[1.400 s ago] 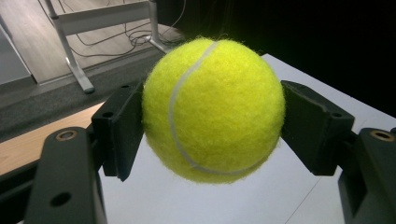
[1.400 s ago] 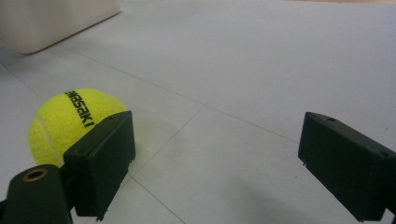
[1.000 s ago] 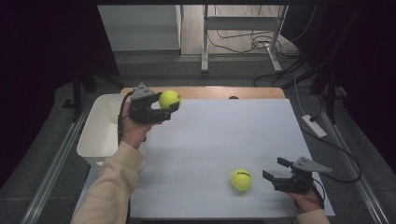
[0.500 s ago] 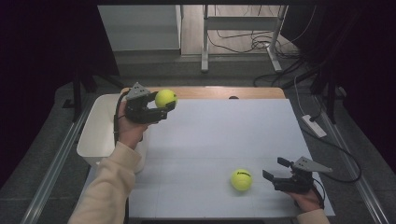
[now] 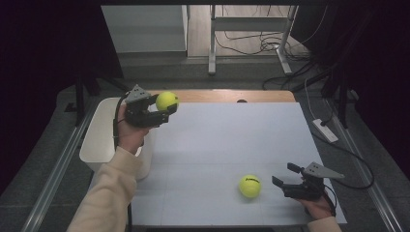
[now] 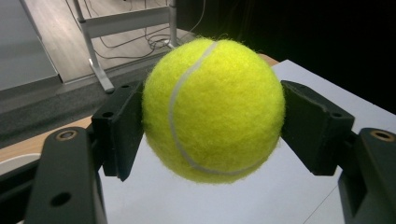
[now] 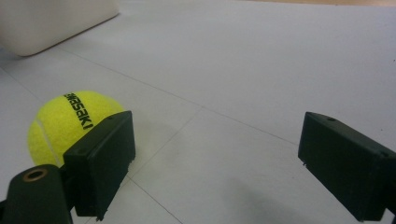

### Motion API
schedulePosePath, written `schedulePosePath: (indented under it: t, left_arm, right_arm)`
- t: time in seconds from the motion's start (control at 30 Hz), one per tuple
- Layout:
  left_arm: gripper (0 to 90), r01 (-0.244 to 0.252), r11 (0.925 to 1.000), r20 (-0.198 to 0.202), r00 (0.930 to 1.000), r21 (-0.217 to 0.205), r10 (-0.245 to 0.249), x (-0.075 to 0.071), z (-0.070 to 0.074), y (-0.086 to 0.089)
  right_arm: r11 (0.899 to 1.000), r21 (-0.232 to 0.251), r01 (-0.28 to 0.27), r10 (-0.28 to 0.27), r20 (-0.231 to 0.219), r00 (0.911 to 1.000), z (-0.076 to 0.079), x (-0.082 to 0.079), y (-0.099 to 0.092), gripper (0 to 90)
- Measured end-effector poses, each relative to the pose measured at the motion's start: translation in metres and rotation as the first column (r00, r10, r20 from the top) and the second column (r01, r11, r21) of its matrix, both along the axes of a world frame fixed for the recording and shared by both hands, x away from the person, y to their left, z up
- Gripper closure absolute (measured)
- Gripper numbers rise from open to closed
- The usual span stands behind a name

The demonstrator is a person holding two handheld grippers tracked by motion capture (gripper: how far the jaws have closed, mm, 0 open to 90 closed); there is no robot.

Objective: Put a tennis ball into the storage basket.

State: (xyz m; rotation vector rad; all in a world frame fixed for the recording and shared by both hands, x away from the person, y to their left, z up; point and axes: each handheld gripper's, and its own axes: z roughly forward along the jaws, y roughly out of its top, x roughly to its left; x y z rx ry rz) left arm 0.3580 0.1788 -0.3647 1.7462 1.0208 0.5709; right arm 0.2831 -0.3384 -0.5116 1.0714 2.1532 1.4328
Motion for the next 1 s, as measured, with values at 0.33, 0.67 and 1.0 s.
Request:
schedulePosePath:
  t: [0.33, 0.67, 1.0]
  left_arm:
    - [27.4, -0.028, 0.9995, -0.005, 0.9996, -0.012, 0.028, -0.001, 0.000, 0.013]
    - [27.4, -0.048, 0.9988, -0.011, 0.9988, -0.012, 0.048, 0.000, 0.000, 0.020]
    - [27.4, -0.069, 0.9976, -0.010, 0.9975, -0.006, 0.069, 0.000, -0.001, 0.027]
  right_arm:
    - [1.000, 0.000, 0.003, -0.003, 0.000, 1.0000, 0.000, 0.000, 0.000, 11.0]
    - [1.000, -0.002, 0.001, -0.001, 0.000, 1.0000, 0.000, 0.000, 0.000, 11.1]
    - [1.000, -0.004, 0.001, -0.001, 0.000, 1.0000, 0.000, 0.000, 0.000, 11.1]
